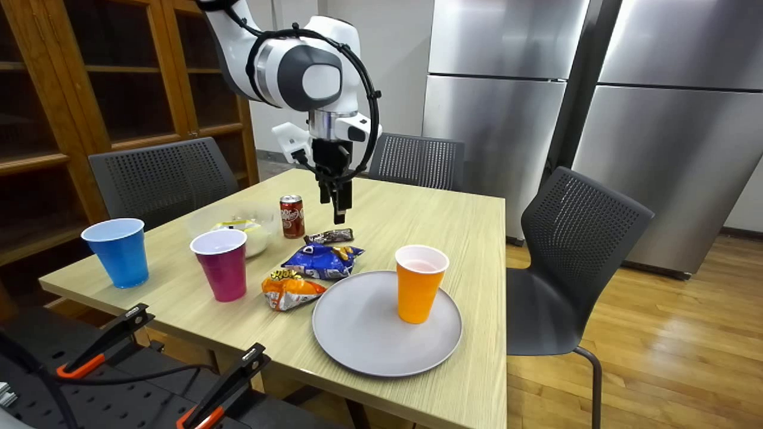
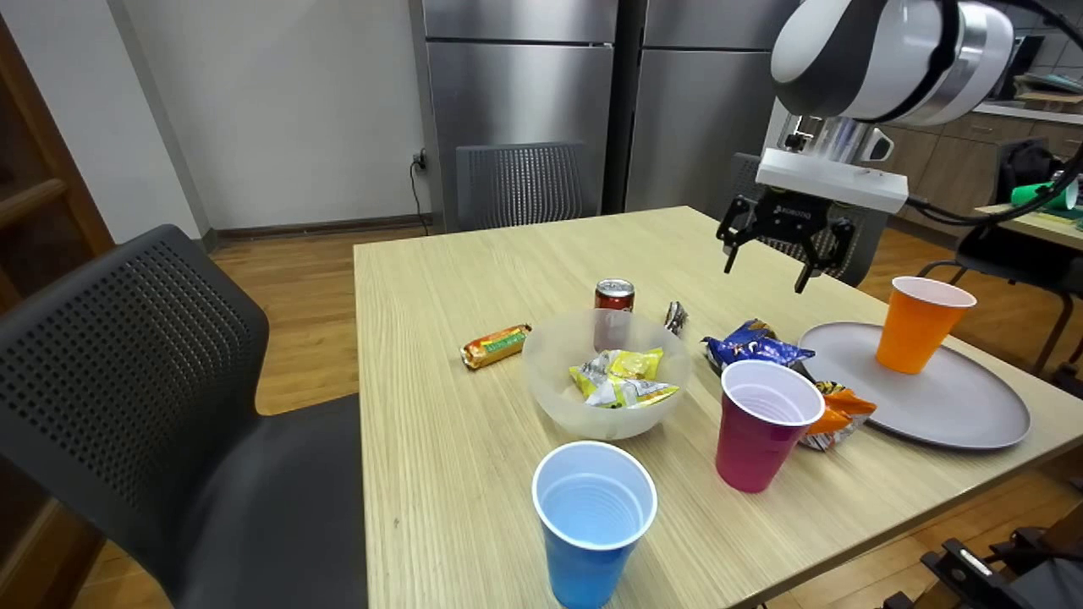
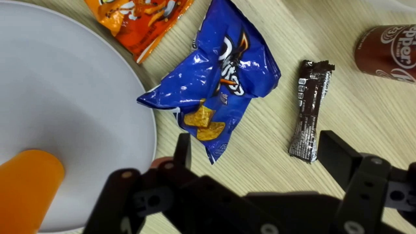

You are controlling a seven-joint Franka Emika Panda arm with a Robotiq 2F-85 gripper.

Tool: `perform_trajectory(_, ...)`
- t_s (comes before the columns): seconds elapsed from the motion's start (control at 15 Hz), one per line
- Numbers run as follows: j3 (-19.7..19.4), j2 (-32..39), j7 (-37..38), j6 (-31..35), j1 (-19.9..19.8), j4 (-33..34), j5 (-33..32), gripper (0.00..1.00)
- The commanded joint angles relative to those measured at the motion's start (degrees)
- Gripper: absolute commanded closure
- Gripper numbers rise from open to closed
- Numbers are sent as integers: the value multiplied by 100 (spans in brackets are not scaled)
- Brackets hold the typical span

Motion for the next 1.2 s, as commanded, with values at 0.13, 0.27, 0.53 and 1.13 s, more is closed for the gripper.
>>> perform_trajectory(0.13, 50, 224, -219, -358, -94, 151, 125, 0)
perform_trajectory(0.27, 29, 293, -187, -405, -62, 161, 81, 0)
perform_trajectory(0.53, 44, 449, -117, -435, -37, 203, 120, 0)
perform_trajectory(1.13, 106, 978, 52, -393, 54, 610, 328, 0)
